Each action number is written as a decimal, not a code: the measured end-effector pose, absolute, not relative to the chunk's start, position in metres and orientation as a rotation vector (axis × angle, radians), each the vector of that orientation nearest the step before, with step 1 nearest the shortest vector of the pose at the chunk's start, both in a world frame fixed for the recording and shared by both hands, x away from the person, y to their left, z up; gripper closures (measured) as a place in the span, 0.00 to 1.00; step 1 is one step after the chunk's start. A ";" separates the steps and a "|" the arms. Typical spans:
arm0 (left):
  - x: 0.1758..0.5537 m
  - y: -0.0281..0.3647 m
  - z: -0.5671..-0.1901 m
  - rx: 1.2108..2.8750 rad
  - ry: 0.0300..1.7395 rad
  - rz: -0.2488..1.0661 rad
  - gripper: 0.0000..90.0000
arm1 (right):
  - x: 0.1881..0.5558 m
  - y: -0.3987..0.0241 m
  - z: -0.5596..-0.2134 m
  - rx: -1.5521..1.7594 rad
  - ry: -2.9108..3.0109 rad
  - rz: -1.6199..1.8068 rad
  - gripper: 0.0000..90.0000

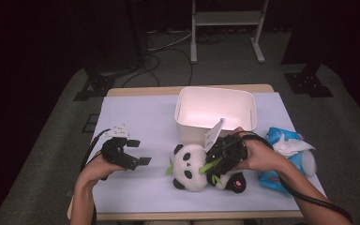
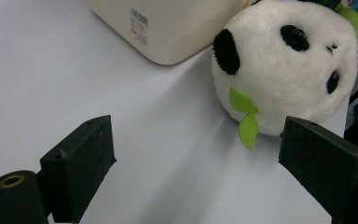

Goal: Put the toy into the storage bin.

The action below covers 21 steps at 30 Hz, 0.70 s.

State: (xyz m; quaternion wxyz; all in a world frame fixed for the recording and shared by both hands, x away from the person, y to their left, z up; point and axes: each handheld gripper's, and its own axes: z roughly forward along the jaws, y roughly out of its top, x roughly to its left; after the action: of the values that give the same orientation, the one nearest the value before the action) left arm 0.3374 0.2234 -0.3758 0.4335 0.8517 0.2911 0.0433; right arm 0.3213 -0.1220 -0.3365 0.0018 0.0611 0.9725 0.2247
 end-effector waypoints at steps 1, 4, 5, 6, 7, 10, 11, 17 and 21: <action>0.337 0.224 -0.375 2.121 0.722 0.111 0.10 | 0.321 -0.120 -0.338 0.181 3.054 0.693 0.59; 0.337 0.225 -0.375 2.118 0.722 0.112 0.11 | 0.324 -0.119 -0.339 0.213 3.061 0.697 0.65; 0.338 0.225 -0.375 2.118 0.722 0.111 0.10 | 0.324 -0.120 -0.339 0.227 3.061 0.701 0.67; 0.338 0.225 -0.375 2.118 0.724 0.111 0.10 | 0.325 -0.120 -0.338 0.236 3.063 0.703 0.70; 0.338 0.225 -0.376 2.119 0.723 0.111 0.10 | 0.326 -0.121 -0.338 0.259 3.068 0.710 0.72; 0.338 0.225 -0.376 2.118 0.722 0.110 0.10 | 0.328 -0.125 -0.336 0.293 3.081 0.734 0.76; 0.338 0.224 -0.376 2.117 0.722 0.109 0.11 | 0.329 -0.126 -0.335 0.306 3.085 0.744 0.77; 0.339 0.225 -0.378 2.118 0.727 0.103 0.11 | 0.333 -0.133 -0.333 0.322 3.104 0.810 0.80; 0.339 0.226 -0.378 2.113 0.733 0.101 0.11 | 0.335 -0.136 -0.329 0.324 3.099 0.846 0.81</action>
State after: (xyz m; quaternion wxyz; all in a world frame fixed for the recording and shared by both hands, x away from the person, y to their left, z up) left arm 0.3391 0.2261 -0.3778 0.4363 0.8493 0.2944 0.0406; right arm 0.3354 -0.1364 -0.3291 -0.0436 0.1002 0.9589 0.2619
